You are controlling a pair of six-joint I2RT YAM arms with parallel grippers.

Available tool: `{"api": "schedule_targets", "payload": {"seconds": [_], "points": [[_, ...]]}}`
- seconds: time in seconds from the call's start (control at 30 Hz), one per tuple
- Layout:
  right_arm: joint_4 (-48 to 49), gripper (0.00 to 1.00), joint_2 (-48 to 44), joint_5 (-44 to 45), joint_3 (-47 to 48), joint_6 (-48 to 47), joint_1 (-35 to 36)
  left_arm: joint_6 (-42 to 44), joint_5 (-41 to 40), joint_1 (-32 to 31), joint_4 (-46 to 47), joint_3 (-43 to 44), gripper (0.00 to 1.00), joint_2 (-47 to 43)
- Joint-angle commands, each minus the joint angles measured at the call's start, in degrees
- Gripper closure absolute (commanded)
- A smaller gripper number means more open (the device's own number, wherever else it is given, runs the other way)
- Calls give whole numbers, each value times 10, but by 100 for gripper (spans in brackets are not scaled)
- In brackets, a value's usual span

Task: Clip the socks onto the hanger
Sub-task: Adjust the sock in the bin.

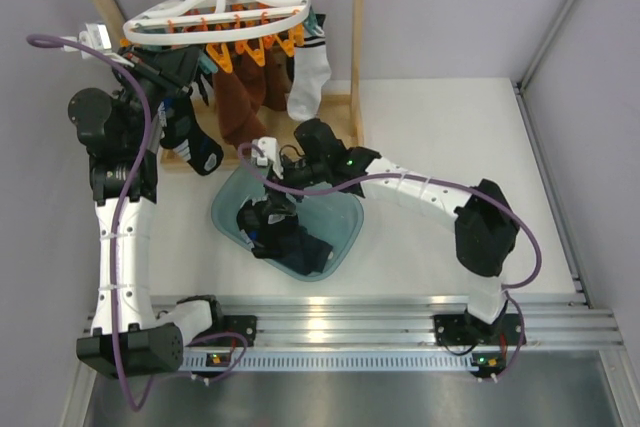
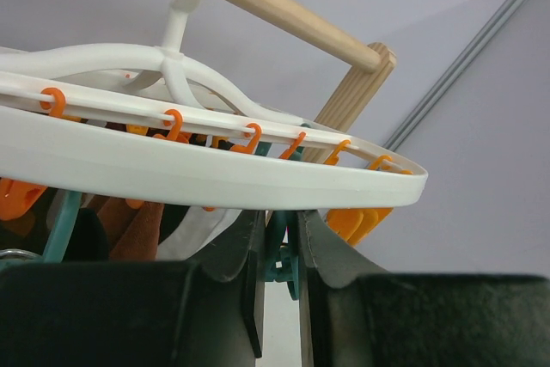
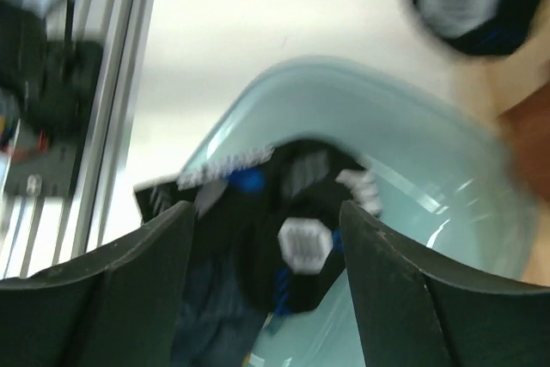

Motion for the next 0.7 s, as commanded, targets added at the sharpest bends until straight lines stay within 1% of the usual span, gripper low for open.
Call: {"api": "schedule_targets", "payload": {"seconds": [0.0, 0.03, 0.07, 0.1, 0.17, 0.2, 0.23, 0.3, 0.33, 0.4, 0.43, 0.47, 0.5, 0.53, 0.6, 0.67], "points": [[-70, 36, 4, -81, -28, -125, 4, -8, -20, 3, 21, 12, 100, 13], [-65, 39, -2, -90, -56, -173, 4, -8, -19, 3, 21, 12, 100, 13], [-70, 40, -8, -104, -62, -200, 4, -7, -18, 4, 19, 12, 100, 12], [-85, 41, -6, -140, -61, -226, 4, -7, -19, 4, 18, 12, 100, 13], [-157, 42, -1, -172, -50, -306, 5, -4, -18, 4, 17, 13, 100, 13], [-188, 43, -1, -193, -45, -381, 6, -3, -19, 3, 15, 13, 100, 13], [-231, 43, 0, -194, -46, -412, 11, -3, -19, 3, 16, 14, 100, 12], [-242, 45, -6, -183, -62, -464, 20, -3, -19, 3, 15, 14, 100, 12], [-235, 45, -10, -175, -86, -499, 23, -3, -18, 3, 15, 14, 100, 12], [-183, 45, -21, -148, -125, -535, 32, -4, -18, 4, 15, 12, 100, 11], [-162, 44, -23, -138, -137, -542, 34, -5, -17, 3, 15, 12, 100, 10], [-106, 43, -27, -131, -150, -546, 38, -5, -18, 3, 14, 12, 100, 9], [-72, 41, -28, -117, -162, -539, 38, -5, -18, 4, 14, 12, 100, 9], [-42, 41, -28, -110, -180, -512, 40, -6, -18, 4, 14, 13, 100, 10], [19, 38, -21, -99, -186, -473, 43, -5, -15, 3, 13, 14, 100, 10], [46, 38, -11, -98, -180, -441, 45, -2, -15, 4, 12, 14, 100, 11]]}}
